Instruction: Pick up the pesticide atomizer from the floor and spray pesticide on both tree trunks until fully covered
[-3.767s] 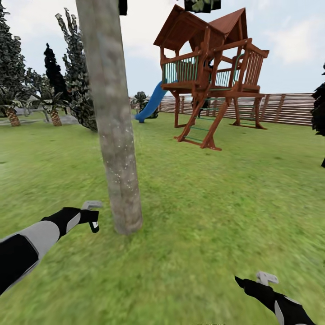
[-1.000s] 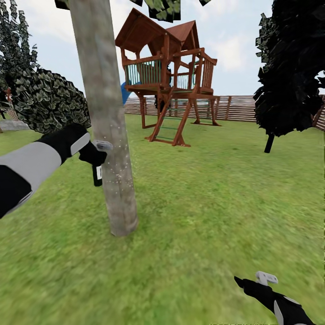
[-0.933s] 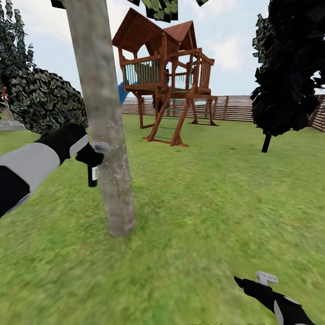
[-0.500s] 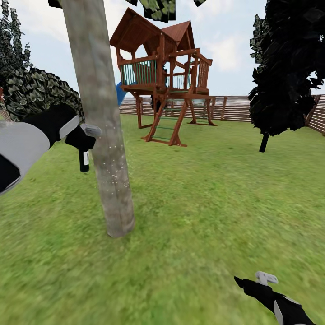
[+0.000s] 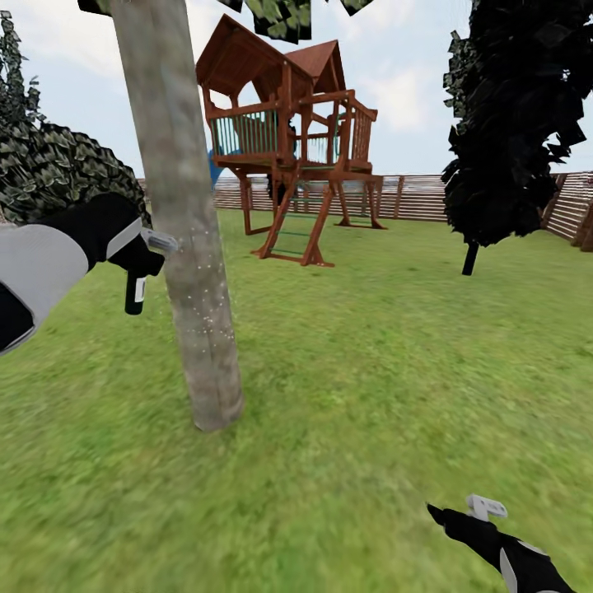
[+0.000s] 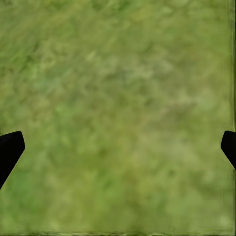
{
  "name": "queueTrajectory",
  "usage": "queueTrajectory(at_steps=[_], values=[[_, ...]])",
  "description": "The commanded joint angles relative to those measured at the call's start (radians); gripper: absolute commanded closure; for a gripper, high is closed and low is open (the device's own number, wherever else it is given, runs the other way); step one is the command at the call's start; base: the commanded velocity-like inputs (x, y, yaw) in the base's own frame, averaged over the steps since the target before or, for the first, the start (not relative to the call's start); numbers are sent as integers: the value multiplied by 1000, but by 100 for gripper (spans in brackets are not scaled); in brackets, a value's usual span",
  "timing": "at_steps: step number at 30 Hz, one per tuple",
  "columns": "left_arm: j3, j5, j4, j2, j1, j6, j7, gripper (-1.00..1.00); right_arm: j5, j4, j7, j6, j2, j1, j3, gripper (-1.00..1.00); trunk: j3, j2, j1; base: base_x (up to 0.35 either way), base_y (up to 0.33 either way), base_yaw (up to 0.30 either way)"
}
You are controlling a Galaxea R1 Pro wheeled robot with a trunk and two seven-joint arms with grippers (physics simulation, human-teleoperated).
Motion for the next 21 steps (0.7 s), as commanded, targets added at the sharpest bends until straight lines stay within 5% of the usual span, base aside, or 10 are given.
queueTrajectory(at_steps=[1,5,8,12,15,21], values=[[1,1,0,11,0,0,-1,100,0,0,0,0,0,0,0,-100,0,0,0,-251,218,-254],[-2,1,-1,33,0,0,-84,100,0,0,0,0,0,0,0,-100,2,0,0,-253,220,-210],[-37,1,-2,35,2,-1,-149,100,0,0,0,0,0,0,0,-100,2,0,0,-243,231,-25],[-169,1,-1,37,3,-4,-278,100,0,0,0,0,0,0,0,-100,2,0,0,-218,246,-5],[-209,1,0,42,3,-4,-298,100,0,0,0,0,0,0,0,-100,2,0,0,-198,250,-150],[-216,1,-1,53,5,-5,-302,100,0,0,0,0,0,0,0,-100,2,0,0,-57,135,-233]])
